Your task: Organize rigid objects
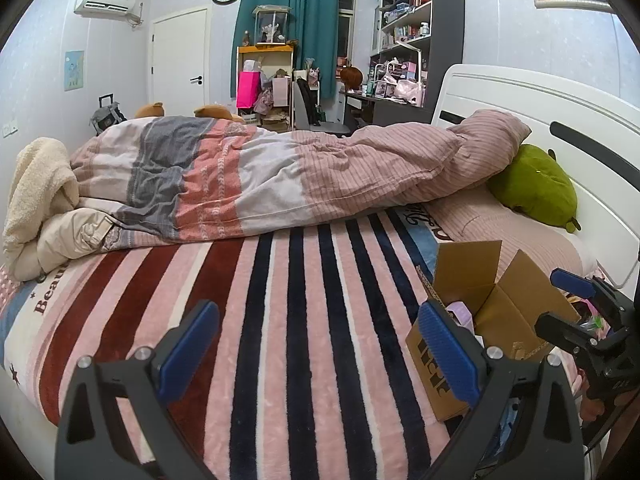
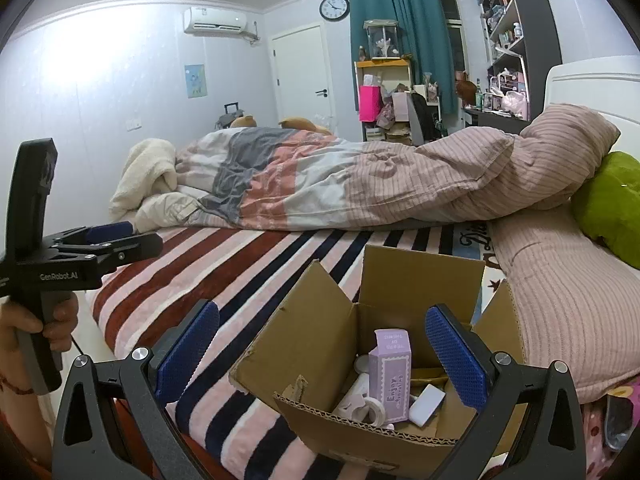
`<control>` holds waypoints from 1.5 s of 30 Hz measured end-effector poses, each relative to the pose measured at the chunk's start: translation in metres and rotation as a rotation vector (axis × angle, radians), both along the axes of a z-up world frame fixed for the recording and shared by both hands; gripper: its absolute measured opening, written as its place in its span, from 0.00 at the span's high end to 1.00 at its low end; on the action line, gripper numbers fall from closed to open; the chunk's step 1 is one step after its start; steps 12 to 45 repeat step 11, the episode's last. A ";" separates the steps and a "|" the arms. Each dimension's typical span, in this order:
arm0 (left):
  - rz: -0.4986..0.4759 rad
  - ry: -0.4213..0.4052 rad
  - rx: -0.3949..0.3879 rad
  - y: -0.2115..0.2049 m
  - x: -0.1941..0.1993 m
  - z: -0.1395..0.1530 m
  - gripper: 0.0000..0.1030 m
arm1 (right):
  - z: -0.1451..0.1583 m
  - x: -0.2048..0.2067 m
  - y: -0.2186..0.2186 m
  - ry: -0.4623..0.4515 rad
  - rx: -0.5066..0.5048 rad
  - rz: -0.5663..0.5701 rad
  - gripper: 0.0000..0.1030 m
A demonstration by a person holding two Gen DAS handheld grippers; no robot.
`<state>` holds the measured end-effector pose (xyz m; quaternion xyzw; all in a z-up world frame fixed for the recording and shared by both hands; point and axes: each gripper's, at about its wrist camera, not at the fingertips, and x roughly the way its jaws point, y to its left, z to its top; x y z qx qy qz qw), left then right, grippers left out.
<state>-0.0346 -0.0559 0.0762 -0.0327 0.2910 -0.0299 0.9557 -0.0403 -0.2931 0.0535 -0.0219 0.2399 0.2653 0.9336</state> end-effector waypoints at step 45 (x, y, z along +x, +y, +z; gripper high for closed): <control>0.004 0.005 0.002 0.000 0.000 0.000 0.04 | 0.000 -0.002 -0.003 0.006 0.001 -0.001 0.00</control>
